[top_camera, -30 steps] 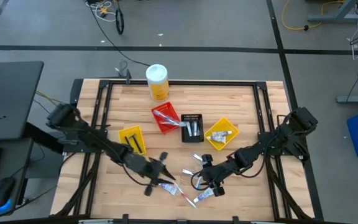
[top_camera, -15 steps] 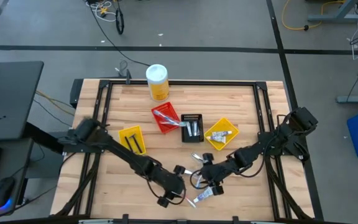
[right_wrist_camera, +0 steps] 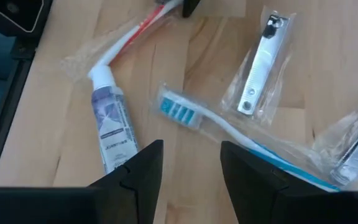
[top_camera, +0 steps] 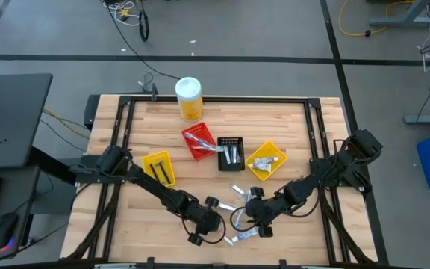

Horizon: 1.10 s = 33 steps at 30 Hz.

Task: Pick & Place Travel size toiletries
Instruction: Put the red toothbrush into the red bin

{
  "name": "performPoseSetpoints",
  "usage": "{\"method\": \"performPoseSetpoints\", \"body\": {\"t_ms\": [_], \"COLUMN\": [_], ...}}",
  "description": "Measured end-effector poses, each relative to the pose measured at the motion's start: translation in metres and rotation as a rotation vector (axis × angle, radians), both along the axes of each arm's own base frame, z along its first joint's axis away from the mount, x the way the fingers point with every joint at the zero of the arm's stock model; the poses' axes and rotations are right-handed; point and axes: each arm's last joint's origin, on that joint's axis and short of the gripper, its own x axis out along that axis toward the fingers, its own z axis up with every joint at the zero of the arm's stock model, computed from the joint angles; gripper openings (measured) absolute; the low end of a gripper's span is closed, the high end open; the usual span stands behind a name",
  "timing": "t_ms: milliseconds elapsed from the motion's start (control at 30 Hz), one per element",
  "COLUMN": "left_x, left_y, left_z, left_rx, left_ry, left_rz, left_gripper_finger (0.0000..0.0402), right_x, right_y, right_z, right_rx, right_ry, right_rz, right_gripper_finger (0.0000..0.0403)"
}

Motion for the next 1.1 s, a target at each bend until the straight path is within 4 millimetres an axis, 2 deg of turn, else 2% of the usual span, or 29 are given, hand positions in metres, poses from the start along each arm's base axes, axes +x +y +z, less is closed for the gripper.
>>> {"method": "performPoseSetpoints", "body": {"t_ms": [300,400,467,600,700,867,967,1100], "left_x": [-0.002,-0.004,-0.006,-0.013,-0.021,-0.04,-0.043,-0.044], "left_y": [0.001,0.0,-0.001,0.001,0.015,0.054,0.08,0.112], "left_z": [0.003,0.01,0.022,0.063,0.091,0.136,0.156,0.172], "left_rx": [0.033,0.06,0.111,0.218,0.233,0.362,0.374,0.433], "left_ry": [0.004,0.011,-0.003,-0.051,-0.057,-0.07,-0.112,-0.139], "left_rz": [-0.082,-0.126,-0.147,-0.143,-0.132,-0.031,0.036,0.019], "left_gripper_finger": [0.003,0.0019,0.0019,0.0031,0.0021,0.0017,0.0017,0.0017], "right_x": [0.0,0.0,0.0,0.0,0.0,0.001,0.002,0.005], "right_y": [0.0,0.0,0.0,0.0,0.0,0.001,0.002,0.004], "right_z": [0.0,0.0,0.0,0.0,0.0,0.001,0.002,0.005], "right_rx": [0.001,-0.001,-0.003,-0.006,-0.004,0.006,0.016,0.041], "right_ry": [-0.001,0.001,0.001,0.0,-0.002,-0.019,-0.035,-0.077], "right_rz": [0.001,0.001,0.003,0.007,0.007,0.007,0.007,0.004], "right_gripper_finger": [0.0166,0.0165,0.0165,0.0164,0.0163,0.0162,0.0161,0.016]}}
